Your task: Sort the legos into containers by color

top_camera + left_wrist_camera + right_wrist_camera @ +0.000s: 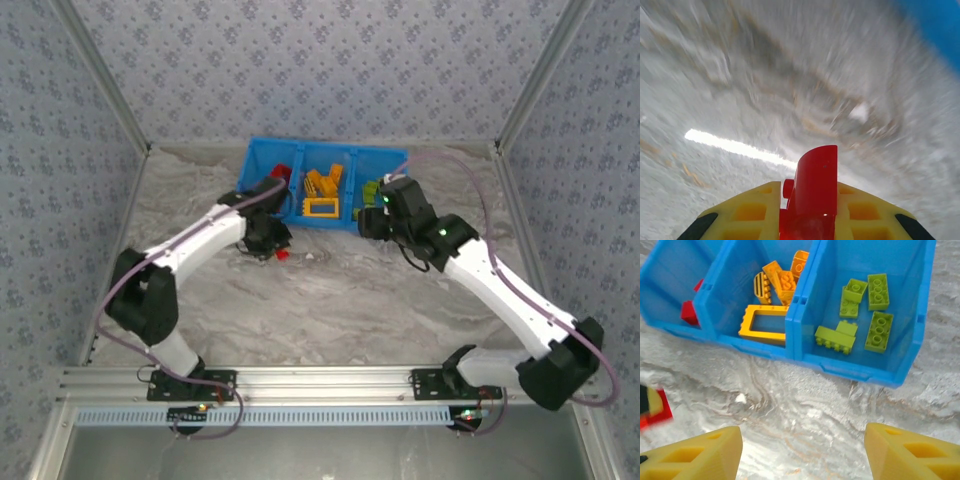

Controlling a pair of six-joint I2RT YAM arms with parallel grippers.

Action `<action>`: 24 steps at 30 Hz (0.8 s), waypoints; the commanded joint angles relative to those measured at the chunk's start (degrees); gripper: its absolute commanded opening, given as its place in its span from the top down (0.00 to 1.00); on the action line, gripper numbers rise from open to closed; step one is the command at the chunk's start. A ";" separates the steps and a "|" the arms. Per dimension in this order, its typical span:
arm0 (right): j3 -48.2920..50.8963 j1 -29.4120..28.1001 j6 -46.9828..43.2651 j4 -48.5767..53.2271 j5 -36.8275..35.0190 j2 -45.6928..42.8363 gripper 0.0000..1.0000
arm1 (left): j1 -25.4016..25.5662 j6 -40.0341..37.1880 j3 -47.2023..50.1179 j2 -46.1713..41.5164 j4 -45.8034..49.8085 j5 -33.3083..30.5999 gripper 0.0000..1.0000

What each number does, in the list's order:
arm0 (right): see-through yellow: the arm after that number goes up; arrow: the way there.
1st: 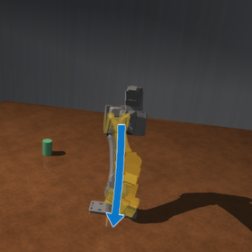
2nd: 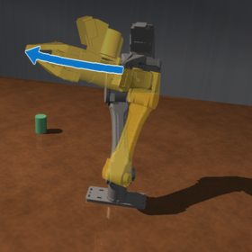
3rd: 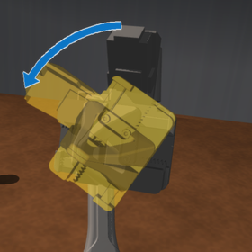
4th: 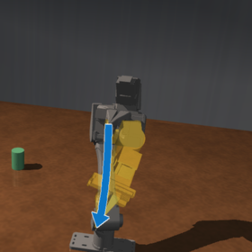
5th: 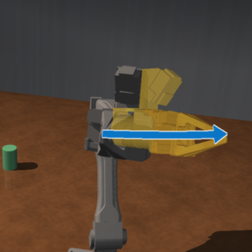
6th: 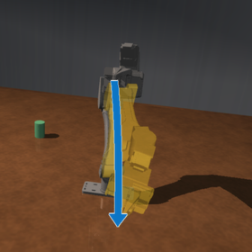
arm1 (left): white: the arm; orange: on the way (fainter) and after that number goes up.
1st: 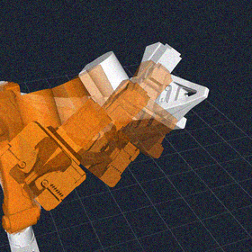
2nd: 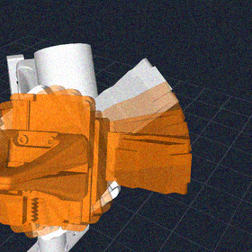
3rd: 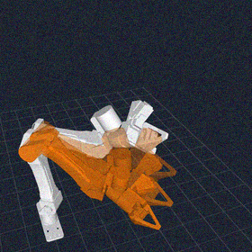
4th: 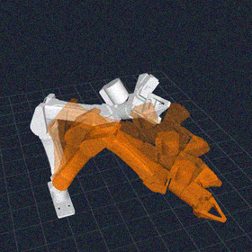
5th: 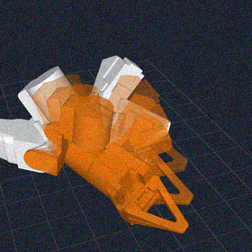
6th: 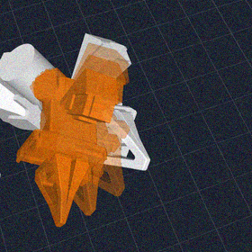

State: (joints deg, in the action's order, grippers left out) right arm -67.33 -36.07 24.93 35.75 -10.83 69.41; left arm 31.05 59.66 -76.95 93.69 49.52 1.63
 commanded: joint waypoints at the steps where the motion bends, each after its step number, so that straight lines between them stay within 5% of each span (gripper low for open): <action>1: 2.70 -0.13 2.34 -0.24 3.57 -1.77 0.32 | -4.39 -6.83 -6.84 -0.55 4.52 -7.00 0.82; 9: 2.61 -0.15 2.50 0.33 6.43 -0.16 0.32 | -10.47 -19.15 -28.73 17.27 2.34 -10.94 0.83; 16: 2.46 0.17 1.89 2.05 8.23 -1.40 0.32 | -12.83 -19.94 -50.00 36.66 6.27 -3.02 0.84; 24: 3.64 1.89 0.53 -3.43 19.81 -0.53 0.27 | -13.29 -18.96 -56.84 45.10 7.81 5.27 0.83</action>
State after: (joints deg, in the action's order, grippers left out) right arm -64.16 -34.46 26.13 35.05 3.75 69.01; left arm 17.89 41.39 -130.43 138.52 54.39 2.85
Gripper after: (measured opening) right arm 0.724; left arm 0.206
